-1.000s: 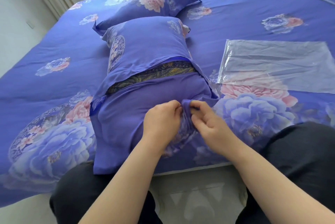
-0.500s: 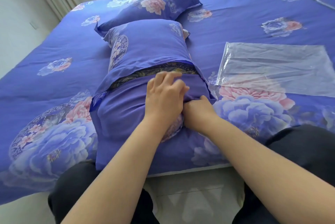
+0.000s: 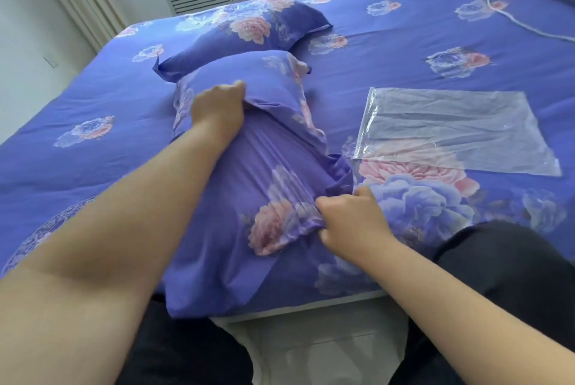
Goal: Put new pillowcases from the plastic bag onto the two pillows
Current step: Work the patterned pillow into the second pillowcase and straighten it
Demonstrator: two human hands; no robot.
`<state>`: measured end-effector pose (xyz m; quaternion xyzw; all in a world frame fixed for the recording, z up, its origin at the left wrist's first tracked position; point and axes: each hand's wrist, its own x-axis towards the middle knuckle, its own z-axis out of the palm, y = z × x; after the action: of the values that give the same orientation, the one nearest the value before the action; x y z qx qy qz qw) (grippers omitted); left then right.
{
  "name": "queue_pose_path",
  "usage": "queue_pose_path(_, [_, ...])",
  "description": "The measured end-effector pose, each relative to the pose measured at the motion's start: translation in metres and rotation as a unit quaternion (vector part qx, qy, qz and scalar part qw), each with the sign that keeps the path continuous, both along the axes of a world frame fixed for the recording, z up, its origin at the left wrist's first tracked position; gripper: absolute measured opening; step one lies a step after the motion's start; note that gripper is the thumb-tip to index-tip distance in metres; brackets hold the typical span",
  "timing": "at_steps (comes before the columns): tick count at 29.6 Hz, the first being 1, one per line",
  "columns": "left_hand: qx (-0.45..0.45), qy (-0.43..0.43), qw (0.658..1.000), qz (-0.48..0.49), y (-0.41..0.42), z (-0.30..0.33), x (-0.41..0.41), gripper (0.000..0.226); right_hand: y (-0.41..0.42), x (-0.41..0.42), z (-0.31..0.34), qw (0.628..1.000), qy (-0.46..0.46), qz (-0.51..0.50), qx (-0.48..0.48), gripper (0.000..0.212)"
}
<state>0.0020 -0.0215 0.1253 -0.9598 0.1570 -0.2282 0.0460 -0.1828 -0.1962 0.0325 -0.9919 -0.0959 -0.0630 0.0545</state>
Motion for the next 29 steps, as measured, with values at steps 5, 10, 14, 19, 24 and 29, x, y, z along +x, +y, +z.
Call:
queue_pose_path(5, [-0.016, 0.044, 0.999, 0.013, -0.003, -0.034, -0.005, 0.016, -0.008, -0.015, -0.015, 0.995, 0.062, -0.08, 0.006, 0.012])
queue_pose_path(10, [-0.058, 0.043, 0.997, 0.011, -0.011, -0.044, -0.003, 0.009, -0.02, -0.016, 0.001, 0.988, 0.131, -0.073, 0.022, 0.04])
queue_pose_path(14, [-0.084, 0.036, 0.996, 0.006, -0.01, -0.049, -0.012, 0.01, -0.051, -0.013, 0.035, 0.942, 0.292, -0.109, 0.12, 0.066])
queue_pose_path(19, [-0.118, 0.022, 0.993, 0.02, -0.008, -0.052, -0.018, 0.012, -0.077, 0.004, 0.045, 0.951, 0.067, -0.237, 0.187, 0.058])
queue_pose_path(24, [-0.124, -0.005, 0.992, 0.01, -0.01, -0.056, -0.023, 0.018, -0.024, 0.006, -0.002, 0.92, 0.187, -0.172, 0.299, 0.059])
queue_pose_path(29, [-0.116, -0.03, 0.992, 0.037, -0.004, -0.061, -0.028, 0.021, -0.011, 0.002, -0.013, 0.851, 0.073, -0.146, 0.499, 0.031])
